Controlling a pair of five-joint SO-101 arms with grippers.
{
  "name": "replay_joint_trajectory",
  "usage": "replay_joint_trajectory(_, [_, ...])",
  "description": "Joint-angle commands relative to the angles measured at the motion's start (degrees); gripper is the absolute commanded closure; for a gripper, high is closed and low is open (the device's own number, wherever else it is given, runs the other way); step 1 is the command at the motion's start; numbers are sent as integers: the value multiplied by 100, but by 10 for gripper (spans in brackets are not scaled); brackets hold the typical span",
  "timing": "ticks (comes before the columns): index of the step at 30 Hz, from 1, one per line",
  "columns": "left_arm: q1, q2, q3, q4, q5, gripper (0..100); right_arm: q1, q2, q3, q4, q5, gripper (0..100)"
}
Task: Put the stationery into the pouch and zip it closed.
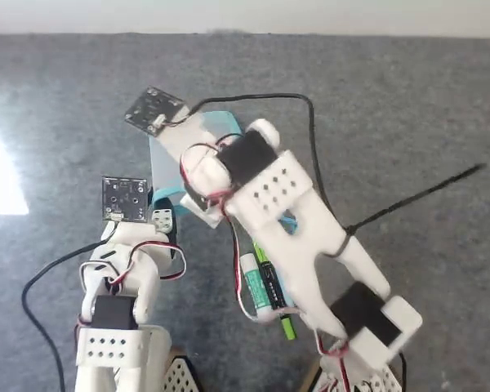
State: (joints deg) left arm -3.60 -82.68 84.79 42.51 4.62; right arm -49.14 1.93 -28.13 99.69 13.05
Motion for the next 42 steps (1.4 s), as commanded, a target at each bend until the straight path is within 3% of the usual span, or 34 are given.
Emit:
replay_joint_trajectory(1, [35,62,-31,-149,-114,989,-40,-1112,-281,-57,0,789])
replay_joint_trajectory(4, [18,62,-31,-149,-114,989,251,-1710,255,277,114,789])
replay_joint_trajectory(7, [18,62,-31,-149,-114,989,549,-2176,1978,75,202,790])
replay_joint_trajectory(12, [9,62,-40,-149,-105,989,602,-2756,5433,-1446,35,790])
replay_joint_trajectory(16, [9,62,-40,-158,-105,989,620,-3020,7095,-2554,-246,790])
replay_joint_trajectory(26, [44,62,-40,-158,-105,989,1745,-2484,7446,-3099,-677,788])
replay_joint_trajectory(33, [53,62,-40,-167,-114,989,1376,-1807,7455,-3433,-1327,786])
replay_joint_trajectory(42, [53,62,-40,-158,-114,989,1903,-1068,7446,-3688,-1336,789])
